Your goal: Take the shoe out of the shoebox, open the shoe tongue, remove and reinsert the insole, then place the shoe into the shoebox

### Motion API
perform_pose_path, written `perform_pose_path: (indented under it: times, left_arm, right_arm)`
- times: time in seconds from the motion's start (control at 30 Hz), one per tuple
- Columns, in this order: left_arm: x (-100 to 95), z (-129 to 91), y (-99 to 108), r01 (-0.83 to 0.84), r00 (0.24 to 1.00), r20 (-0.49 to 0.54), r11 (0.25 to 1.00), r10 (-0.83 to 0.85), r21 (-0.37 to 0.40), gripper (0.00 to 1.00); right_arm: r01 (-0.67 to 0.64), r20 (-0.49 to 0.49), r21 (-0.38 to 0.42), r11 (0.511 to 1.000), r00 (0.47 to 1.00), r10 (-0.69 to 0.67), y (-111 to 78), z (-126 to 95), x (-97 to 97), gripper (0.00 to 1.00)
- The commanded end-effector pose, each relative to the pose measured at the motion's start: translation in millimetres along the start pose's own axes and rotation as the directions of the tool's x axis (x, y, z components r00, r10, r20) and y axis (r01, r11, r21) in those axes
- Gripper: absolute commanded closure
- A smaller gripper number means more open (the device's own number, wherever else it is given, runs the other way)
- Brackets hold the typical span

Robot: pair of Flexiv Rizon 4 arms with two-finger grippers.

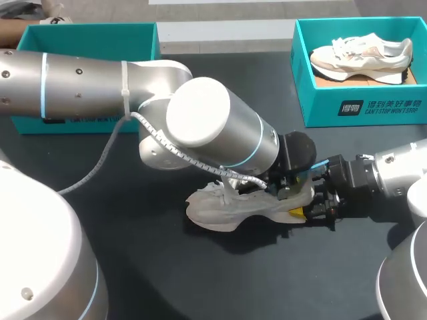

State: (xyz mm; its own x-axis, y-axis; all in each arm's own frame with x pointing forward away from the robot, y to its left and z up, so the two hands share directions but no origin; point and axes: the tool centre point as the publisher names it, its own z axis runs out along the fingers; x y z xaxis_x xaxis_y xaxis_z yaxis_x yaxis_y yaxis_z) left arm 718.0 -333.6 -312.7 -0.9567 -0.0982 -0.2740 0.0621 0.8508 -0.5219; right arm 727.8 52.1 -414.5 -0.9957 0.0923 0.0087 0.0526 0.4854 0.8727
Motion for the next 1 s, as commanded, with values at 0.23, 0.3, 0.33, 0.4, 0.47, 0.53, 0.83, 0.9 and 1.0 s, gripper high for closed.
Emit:
perform_pose_path:
  times: [0.23,0.3,0.33,0.4,0.47,0.53,0.83,0.9,1.0]
  left_arm:
    - [3.4,-19.4,-7.8,-0.01,0.998,-0.054,0.998,0.013,0.059,1.0]
    - [2.1,-30.3,-12.6,-0.004,0.996,-0.091,0.996,0.012,0.087,1.0]
    - [1.1,-35.1,-15.0,-0.001,0.995,-0.102,0.995,0.01,0.095,1.0]
    - [-1.7,-44.1,-21.4,0.01,0.987,-0.161,0.994,0.008,0.108,1.0]
    - [-3.2,-51.3,-28.9,0.008,0.978,-0.21,0.995,0.013,0.101,1.0]
    - [-3.3,-60.3,-36.2,0.006,0.969,-0.248,0.996,0.016,0.087,1.0]
    - [-5.5,-101.2,-67.2,0.019,0.908,-0.417,0.993,0.031,0.115,1.0]
    - [-5.8,-111.1,-73.4,0.021,0.894,-0.448,0.993,0.032,0.113,1.0]
    - [-6.3,-127.6,-82.7,0.03,0.882,-0.469,0.99,0.04,0.141,1.0]
  right_arm:
    - [-0.001,0.002,0.005,1.0,1.0,0.001,-2.5,5.5,-1.1,1.0]
    - [-0.001,0.002,0.005,1.0,1.0,0.001,-2.5,5.5,-1.1,1.0]
    - [-0.001,0.002,0.005,1.0,1.0,0.001,-2.5,5.5,-1.1,1.0]
    - [-0.001,0.002,0.005,1.0,1.0,0.001,-2.5,5.5,-1.1,1.0]
    - [-0.001,0.002,0.005,1.0,1.0,0.001,-2.5,5.5,-1.1,1.0]
    - [-0.001,0.002,0.005,1.0,1.0,0.001,-2.5,5.5,-1.1,1.0]
    - [-0.001,0.002,0.005,1.0,1.0,0.001,-2.5,5.5,-1.1,1.0]
    - [-0.001,0.002,0.005,1.0,1.0,0.001,-2.5,5.5,-1.1,1.0]
    - [-0.001,0.002,0.005,1.0,1.0,0.001,-2.5,5.5,-1.1,1.0]
